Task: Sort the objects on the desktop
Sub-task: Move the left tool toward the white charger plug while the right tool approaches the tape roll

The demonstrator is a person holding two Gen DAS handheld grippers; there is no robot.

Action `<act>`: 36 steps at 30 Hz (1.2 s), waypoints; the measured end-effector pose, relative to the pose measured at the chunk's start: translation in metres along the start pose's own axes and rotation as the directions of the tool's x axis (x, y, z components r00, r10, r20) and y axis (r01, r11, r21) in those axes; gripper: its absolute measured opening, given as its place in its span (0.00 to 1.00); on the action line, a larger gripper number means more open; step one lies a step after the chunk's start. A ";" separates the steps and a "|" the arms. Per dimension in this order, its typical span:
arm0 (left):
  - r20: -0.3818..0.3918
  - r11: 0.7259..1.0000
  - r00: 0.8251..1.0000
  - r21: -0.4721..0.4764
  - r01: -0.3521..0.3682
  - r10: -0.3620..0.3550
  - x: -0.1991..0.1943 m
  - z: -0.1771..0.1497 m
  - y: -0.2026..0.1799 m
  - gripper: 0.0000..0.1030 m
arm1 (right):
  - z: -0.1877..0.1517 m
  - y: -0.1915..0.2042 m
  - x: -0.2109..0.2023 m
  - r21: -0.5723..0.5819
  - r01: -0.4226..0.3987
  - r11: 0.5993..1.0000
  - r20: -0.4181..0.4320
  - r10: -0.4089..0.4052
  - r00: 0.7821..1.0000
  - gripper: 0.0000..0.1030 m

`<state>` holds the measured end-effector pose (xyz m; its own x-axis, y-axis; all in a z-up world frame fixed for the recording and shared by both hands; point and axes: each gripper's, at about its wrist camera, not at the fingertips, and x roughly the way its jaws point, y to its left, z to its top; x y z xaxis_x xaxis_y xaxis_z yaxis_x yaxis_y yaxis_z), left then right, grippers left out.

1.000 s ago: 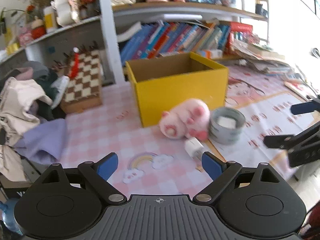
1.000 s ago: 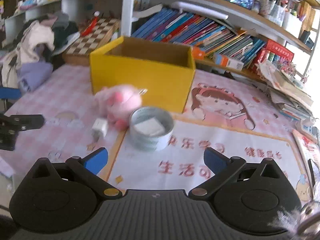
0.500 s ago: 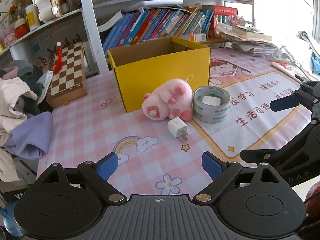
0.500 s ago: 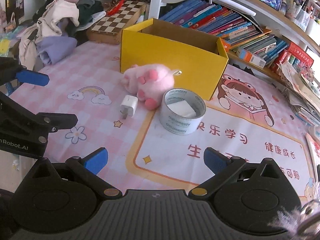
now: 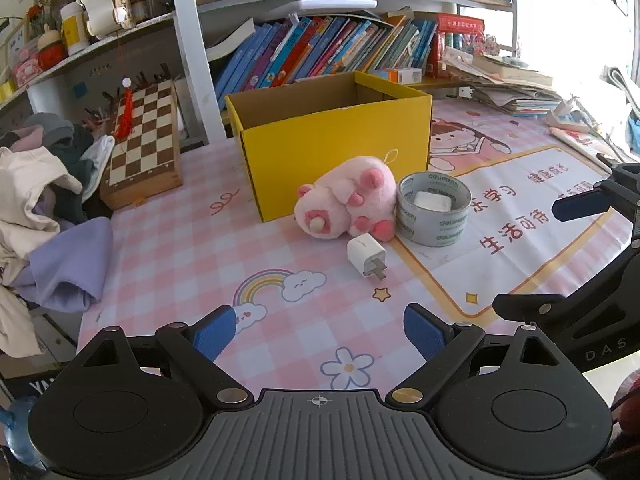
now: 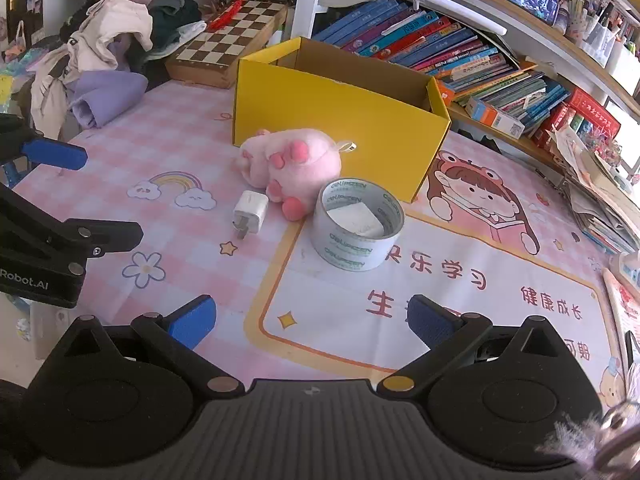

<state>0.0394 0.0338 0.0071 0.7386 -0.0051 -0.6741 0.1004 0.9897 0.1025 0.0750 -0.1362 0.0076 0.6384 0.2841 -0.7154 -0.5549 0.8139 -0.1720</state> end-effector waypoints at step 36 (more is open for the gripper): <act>-0.019 1.000 1.000 -0.014 0.012 -0.012 0.014 0.005 0.002 0.90 | 0.004 -0.003 0.012 -0.020 0.003 1.000 -0.032 -0.004 0.999 1.00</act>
<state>0.0535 0.0350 0.0014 0.7243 -0.0141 -0.6893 0.0993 0.9915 0.0841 0.0860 -0.1332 0.0023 0.6229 0.2647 -0.7362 -0.5635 0.8045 -0.1876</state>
